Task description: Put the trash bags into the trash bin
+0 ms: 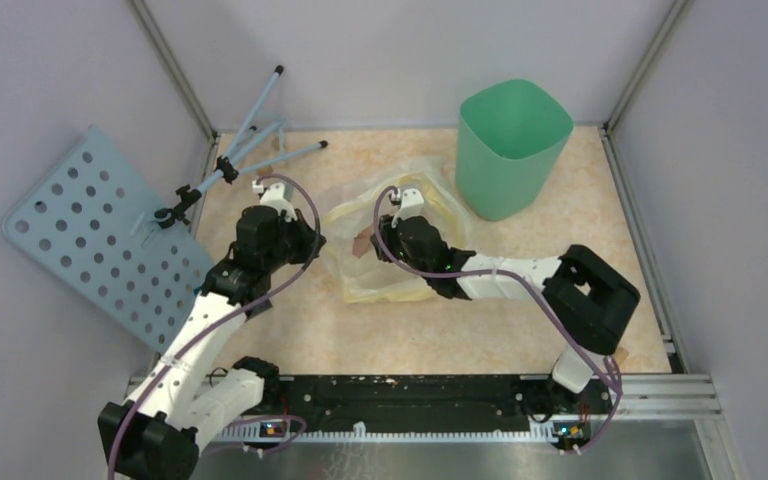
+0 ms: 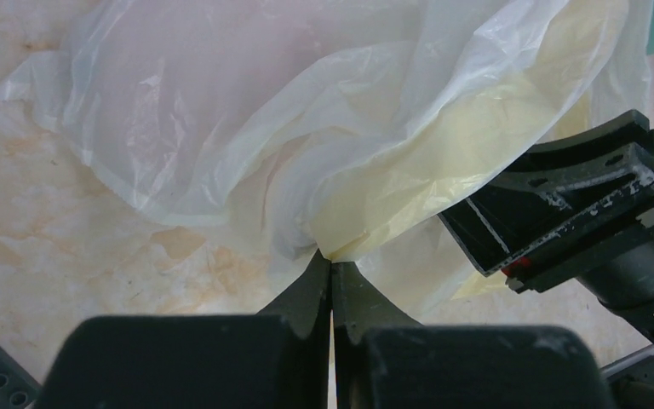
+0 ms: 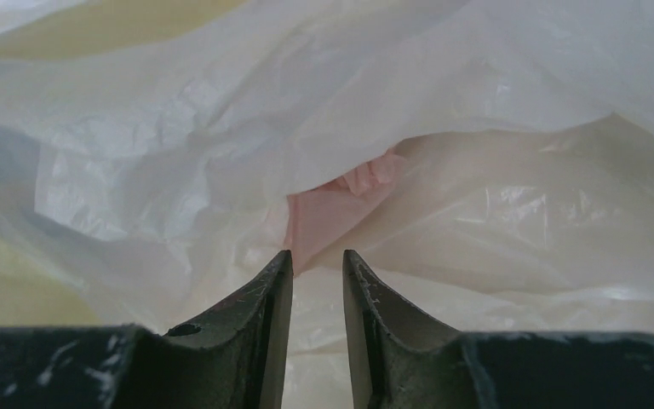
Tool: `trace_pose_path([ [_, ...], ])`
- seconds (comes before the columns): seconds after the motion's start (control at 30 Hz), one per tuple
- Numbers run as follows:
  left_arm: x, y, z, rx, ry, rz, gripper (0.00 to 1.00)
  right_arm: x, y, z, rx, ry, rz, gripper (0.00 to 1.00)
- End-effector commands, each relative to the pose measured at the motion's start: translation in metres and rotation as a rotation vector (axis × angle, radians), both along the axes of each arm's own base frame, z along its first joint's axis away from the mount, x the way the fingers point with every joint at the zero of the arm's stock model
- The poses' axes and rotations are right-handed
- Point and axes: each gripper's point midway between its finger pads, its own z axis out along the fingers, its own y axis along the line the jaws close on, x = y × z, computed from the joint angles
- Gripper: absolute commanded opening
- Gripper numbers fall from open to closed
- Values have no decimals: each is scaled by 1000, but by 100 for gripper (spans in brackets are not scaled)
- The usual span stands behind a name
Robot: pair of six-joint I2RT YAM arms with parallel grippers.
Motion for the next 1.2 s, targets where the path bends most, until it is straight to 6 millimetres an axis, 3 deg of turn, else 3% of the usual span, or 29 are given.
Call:
trace_pose_path([
  [0.0, 13, 5, 5, -22, -8, 67, 0, 30, 20, 23, 185, -4, -35, 30],
  [0.27, 24, 9, 1, -42, 6, 114, 0, 59, 15, -6, 184, 36, -81, 36],
  [0.7, 39, 10, -3, -120, 10, 132, 0, 77, 44, -42, 149, 83, -46, 47],
  [0.9, 38, 17, 8, -154, -32, 156, 0, 87, 41, -57, 110, 97, -96, 50],
  [1.07, 35, 19, 16, -174, -60, 159, 0, 89, 43, -64, 115, 115, -89, 47],
  [1.17, 35, 20, 19, -177, -72, 162, 0, 87, 47, -64, 131, 119, -71, 38],
])
